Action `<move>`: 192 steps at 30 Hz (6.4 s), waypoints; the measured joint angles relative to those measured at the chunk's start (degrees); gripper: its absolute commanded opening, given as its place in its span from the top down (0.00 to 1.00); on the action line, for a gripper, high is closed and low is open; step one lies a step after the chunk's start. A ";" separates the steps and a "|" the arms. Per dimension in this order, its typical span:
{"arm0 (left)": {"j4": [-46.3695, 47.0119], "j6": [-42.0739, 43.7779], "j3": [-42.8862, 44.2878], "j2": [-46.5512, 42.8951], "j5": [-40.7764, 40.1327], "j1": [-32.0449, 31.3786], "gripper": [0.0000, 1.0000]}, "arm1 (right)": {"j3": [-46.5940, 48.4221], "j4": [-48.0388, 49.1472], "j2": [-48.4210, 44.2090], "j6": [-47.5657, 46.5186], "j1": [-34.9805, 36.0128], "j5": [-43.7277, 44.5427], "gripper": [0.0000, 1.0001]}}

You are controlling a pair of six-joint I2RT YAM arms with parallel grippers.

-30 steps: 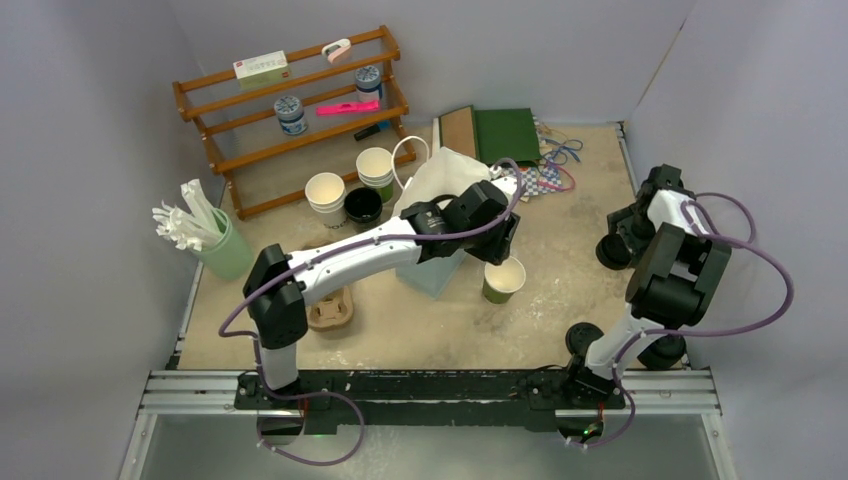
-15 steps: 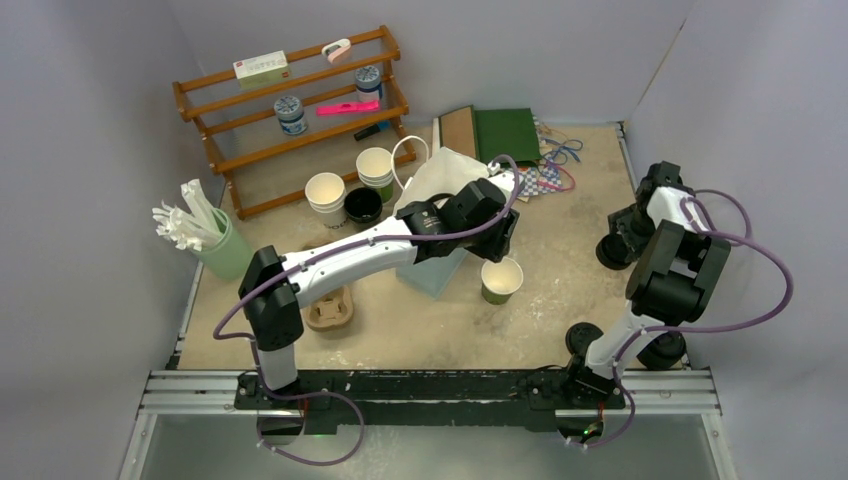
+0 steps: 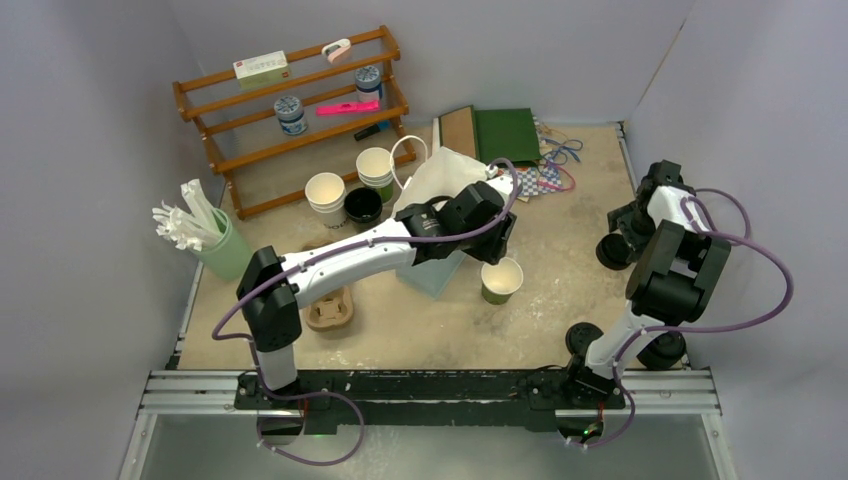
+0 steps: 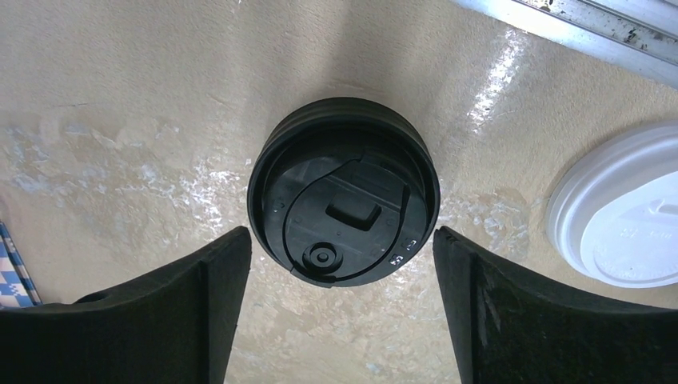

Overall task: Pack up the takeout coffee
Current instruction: Close the cup lid on the coffee cup.

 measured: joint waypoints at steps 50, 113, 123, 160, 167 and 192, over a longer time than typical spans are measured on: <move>3.63 3.17 -13.22 -13.07 2.75 0.81 0.63 | 1.68 -17.99 -32.50 -9.09 29.94 -9.05 0.38; 23.80 -18.08 -69.33 -50.27 -10.93 -5.51 0.56 | -12.94 -7.63 -30.03 -22.25 61.79 -0.90 0.38; 25.11 -16.55 -69.37 -46.95 -8.98 -2.86 0.57 | -11.91 -8.15 -28.79 -22.21 62.25 -0.46 0.38; 46.58 -7.98 -62.45 -21.46 -4.48 10.16 0.61 | -13.14 -8.96 -28.17 -18.14 63.65 1.16 0.39; 42.47 -11.39 -62.47 -32.70 -2.01 10.12 0.61 | -13.79 -8.92 -27.96 -17.18 63.63 1.11 0.40; 40.98 -23.69 -56.33 -30.34 1.75 1.42 0.63 | -10.86 -12.02 -25.46 -15.61 63.56 0.24 0.46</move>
